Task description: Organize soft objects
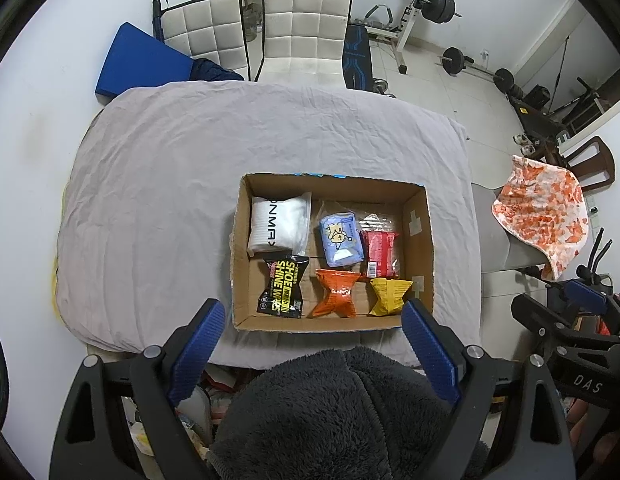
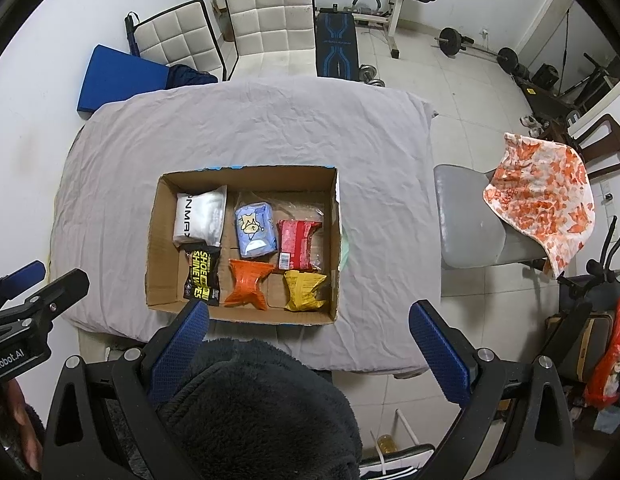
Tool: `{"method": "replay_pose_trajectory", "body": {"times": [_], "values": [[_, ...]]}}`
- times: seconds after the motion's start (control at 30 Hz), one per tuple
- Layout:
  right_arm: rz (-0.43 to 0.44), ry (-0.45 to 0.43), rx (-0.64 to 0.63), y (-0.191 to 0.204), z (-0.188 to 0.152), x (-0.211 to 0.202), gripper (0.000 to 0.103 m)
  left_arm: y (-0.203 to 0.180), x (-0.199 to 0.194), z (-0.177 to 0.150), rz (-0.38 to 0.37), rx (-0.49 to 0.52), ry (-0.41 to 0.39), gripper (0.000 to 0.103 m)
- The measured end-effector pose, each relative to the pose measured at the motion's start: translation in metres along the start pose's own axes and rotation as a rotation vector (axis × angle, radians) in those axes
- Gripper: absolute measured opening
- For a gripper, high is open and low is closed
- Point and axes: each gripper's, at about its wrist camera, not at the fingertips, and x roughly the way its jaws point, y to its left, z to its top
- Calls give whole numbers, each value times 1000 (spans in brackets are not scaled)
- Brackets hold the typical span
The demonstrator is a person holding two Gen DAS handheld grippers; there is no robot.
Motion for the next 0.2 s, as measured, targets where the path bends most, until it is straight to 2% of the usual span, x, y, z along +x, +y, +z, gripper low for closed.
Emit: {"method": "replay_pose_trajectory", "body": {"times": [0.2], "values": [[0, 3, -1, 0, -1, 0, 102, -4, 1, -1, 2, 9, -3, 91]]}}
